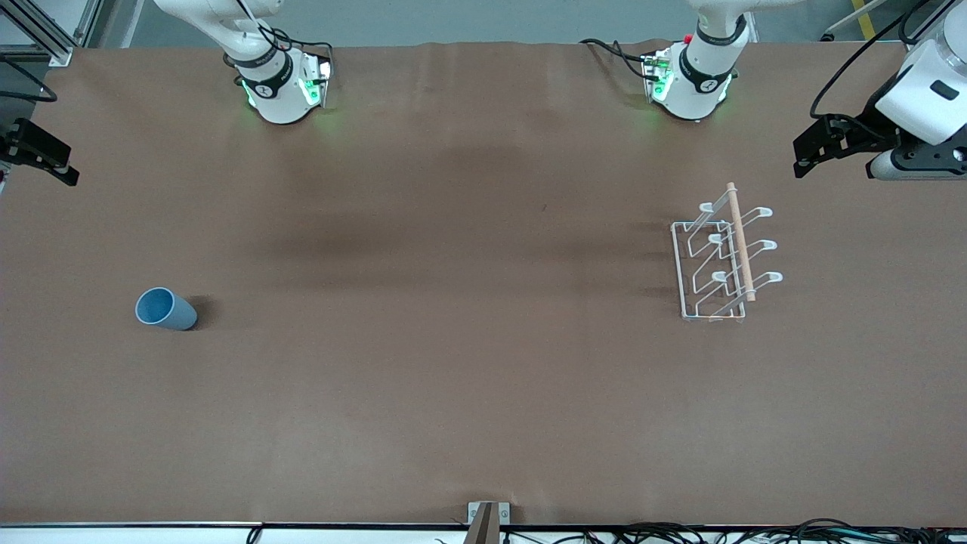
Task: Hang cup on cup holder
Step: 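Move the right gripper toward the blue cup lying on the table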
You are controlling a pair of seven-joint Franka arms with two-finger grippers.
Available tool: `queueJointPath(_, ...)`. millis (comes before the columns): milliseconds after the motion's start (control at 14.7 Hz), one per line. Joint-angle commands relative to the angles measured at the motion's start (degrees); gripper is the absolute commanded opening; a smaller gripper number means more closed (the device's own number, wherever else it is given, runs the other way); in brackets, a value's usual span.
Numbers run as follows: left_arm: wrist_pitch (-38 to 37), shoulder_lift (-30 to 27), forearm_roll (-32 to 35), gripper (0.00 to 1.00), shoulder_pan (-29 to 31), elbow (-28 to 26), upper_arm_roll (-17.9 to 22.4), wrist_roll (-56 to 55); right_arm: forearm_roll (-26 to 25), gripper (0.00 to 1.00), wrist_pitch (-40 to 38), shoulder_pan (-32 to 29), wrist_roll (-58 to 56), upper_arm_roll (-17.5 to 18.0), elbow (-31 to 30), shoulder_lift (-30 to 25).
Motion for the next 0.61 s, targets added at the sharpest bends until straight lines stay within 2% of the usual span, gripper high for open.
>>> queueJointPath(0,-0.93,0.6,-0.76,1.0,1.88,1.56,-0.22,1.03,0.1,1.0,0.14,-0.34,0.78,0.17,0.3,0.14)
queueJointPath(408,-0.85,1.91,-0.67,1.0,2.16,2.0,-0.22,1.21,0.1,1.0,0.23,-0.69,0.43,0.17,0.3,0.23)
queueJointPath(544,-0.85,4.1,-0.59,1.0,2.16,5.15,-0.22,1.21,0.18,1.0,0.58,-0.87,0.34,0.08,0.13,0.49)
